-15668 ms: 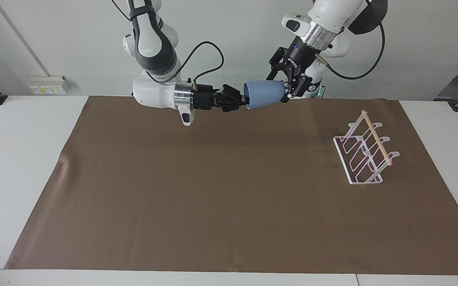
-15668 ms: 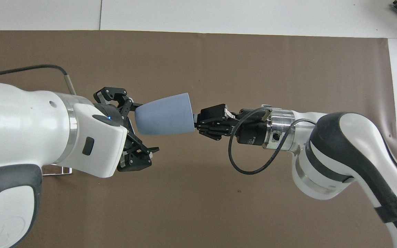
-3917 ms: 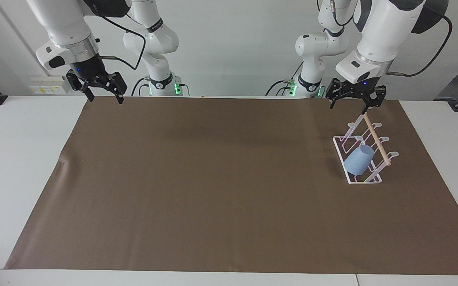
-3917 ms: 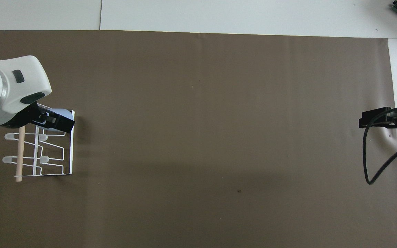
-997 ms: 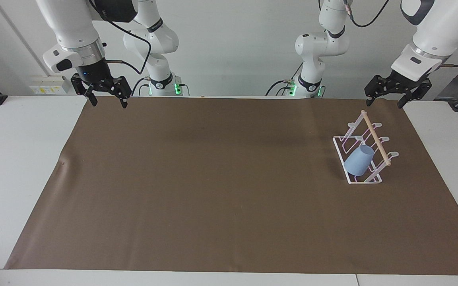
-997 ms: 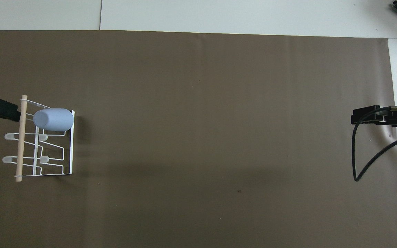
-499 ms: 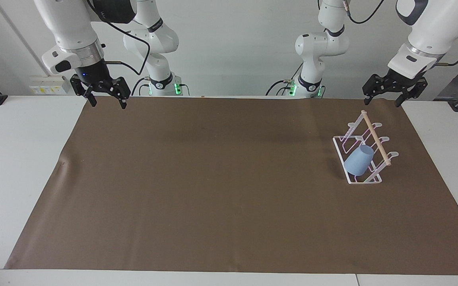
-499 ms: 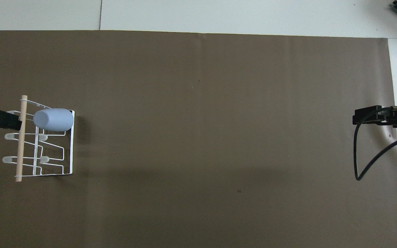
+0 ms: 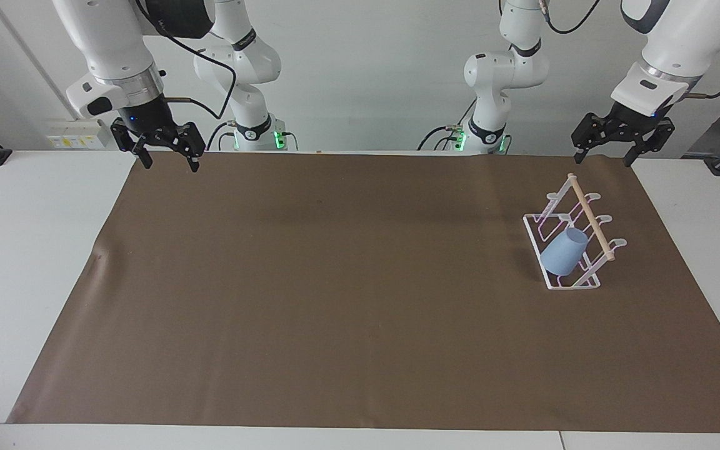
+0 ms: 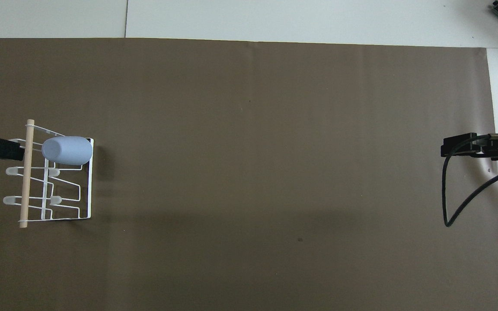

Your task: Hang cup on cup holder

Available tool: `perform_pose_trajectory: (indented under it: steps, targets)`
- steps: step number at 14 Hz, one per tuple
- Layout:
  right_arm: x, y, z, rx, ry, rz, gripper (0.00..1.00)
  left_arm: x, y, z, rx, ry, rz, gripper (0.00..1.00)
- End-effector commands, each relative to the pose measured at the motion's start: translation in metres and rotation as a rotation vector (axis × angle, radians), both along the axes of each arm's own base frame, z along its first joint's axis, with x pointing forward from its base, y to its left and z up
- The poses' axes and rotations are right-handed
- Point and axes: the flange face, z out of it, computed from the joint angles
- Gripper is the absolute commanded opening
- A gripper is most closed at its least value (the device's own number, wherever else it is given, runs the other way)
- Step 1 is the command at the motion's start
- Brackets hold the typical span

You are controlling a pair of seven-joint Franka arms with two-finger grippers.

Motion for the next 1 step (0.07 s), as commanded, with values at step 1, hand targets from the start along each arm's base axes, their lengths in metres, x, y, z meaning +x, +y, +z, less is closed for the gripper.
perform_pose_trajectory:
  steps: [1]
  targets:
    - [0.0002, -0.0002, -0.0009, -0.005, -0.023, 0.0, 1.0, -0.0042, 0.0039, 0.0012, -0.011, -0.011, 0.001, 1.0]
